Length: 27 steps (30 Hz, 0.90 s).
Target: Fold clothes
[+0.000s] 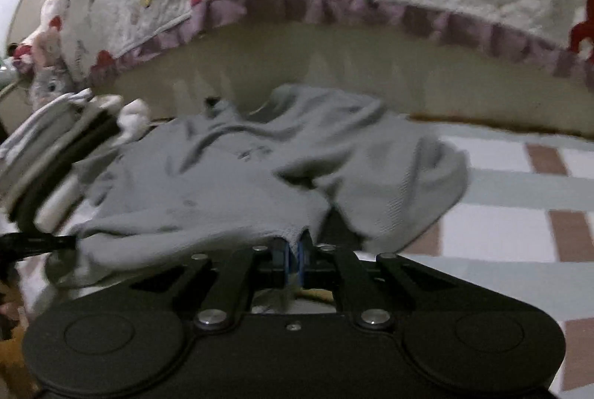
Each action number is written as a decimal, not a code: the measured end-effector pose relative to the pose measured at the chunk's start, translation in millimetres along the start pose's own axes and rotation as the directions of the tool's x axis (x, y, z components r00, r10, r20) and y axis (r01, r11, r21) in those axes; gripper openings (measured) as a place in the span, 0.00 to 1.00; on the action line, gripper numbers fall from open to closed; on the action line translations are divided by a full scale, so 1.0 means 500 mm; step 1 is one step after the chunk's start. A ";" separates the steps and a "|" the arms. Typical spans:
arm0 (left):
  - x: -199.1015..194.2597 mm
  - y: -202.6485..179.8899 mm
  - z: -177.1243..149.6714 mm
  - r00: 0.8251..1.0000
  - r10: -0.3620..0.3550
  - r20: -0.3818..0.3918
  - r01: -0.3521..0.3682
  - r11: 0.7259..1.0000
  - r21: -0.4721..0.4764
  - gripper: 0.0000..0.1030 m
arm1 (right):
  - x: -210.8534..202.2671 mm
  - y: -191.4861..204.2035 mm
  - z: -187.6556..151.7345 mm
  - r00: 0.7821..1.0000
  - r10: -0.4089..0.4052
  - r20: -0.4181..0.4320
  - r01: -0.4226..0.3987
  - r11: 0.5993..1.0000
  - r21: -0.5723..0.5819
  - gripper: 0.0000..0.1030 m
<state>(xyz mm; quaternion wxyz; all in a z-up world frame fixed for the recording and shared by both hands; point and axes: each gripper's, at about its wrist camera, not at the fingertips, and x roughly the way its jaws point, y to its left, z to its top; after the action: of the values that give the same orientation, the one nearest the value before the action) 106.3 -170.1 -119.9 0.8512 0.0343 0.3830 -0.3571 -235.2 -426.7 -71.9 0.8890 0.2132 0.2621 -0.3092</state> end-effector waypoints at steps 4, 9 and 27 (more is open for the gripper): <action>-0.033 -0.044 0.001 0.997 0.033 0.067 -0.042 0.989 0.143 0.06 | -0.029 0.003 0.028 0.991 -0.085 0.101 0.091 0.995 -0.050 0.03; -0.056 -0.072 0.005 0.990 -0.140 -0.026 0.142 0.986 0.085 0.13 | 0.004 -0.015 0.042 0.988 -0.123 0.098 0.126 0.992 -0.018 0.03; -0.018 -0.194 -0.119 0.983 0.146 -0.113 -0.070 0.860 0.505 0.50 | 0.147 -0.122 0.026 0.998 -0.054 -0.020 0.057 0.968 0.244 0.13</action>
<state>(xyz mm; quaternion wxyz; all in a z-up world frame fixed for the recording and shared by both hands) 3.3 -217.3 -134.8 0.8015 0.3007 0.3369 -0.3920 -221.8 -509.8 -118.9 0.8452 0.3159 0.2336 -0.3623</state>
